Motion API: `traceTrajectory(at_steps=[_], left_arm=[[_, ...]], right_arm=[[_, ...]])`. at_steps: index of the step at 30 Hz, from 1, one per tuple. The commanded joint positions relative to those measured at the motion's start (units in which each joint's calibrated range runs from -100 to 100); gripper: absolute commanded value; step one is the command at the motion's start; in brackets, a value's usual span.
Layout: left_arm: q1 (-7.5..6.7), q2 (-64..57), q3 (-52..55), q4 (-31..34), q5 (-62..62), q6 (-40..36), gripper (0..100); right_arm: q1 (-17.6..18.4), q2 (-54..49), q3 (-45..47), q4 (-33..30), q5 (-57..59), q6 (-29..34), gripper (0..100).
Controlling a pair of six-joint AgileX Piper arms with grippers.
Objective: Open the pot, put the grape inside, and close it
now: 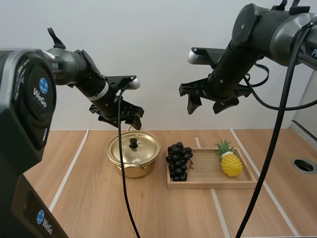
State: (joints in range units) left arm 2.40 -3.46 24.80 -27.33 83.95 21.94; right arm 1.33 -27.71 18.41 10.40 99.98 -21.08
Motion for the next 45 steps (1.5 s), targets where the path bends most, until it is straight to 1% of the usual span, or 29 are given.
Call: traceTrajectory(at_steps=[1, 7, 9, 12, 17, 20, 25, 28, 36, 41, 45], left_arm=[[-0.23, 1.7, 0.3, -0.7, -1.2, 0.0, 100], [-0.23, 4.3, 0.3, -2.1, -3.5, 1.4, 100], [-0.53, 5.1, 0.3, -2.1, -3.5, 1.9, 100], [-1.89, 6.2, 0.3, -0.2, -2.7, 1.9, 100], [-4.16, 7.8, 0.3, 2.4, -3.9, -1.5, 100], [-4.93, 8.3, 0.3, 5.2, -5.2, -4.1, 100], [-5.03, 8.4, 0.3, 13.2, -6.7, -7.9, 100], [-5.03, 8.4, 0.3, 15.7, -7.1, -8.8, 100], [-5.03, 8.4, 0.3, 13.2, -10.0, -8.7, 100], [-5.03, 8.4, 0.3, 10.9, -10.7, -6.8, 100], [-5.03, 8.4, 0.3, 10.6, -10.4, -6.5, 100]], right_arm=[[0.1, -0.9, 0.2, 0.4, 0.0, -0.2, 100], [0.1, -0.9, 0.2, 0.4, 0.0, -0.2, 100], [0.1, -0.9, 0.2, 0.4, 0.0, -0.2, 100], [0.1, -0.9, 0.2, 0.4, 0.0, -0.2, 100], [0.1, -0.9, 0.2, 0.4, 0.0, -0.2, 100], [0.1, -0.9, 0.2, 0.4, 0.0, -0.2, 100], [0.1, -0.9, 0.2, 0.4, 0.0, -0.2, 100], [0.1, -0.9, 0.2, 0.4, 0.0, -0.2, 100], [0.1, -0.9, 0.2, 0.4, 0.0, -0.2, 100], [0.1, -0.9, 0.2, 0.4, 0.0, -0.2, 100], [0.1, -0.9, 0.2, 0.4, 0.0, -0.2, 100]])
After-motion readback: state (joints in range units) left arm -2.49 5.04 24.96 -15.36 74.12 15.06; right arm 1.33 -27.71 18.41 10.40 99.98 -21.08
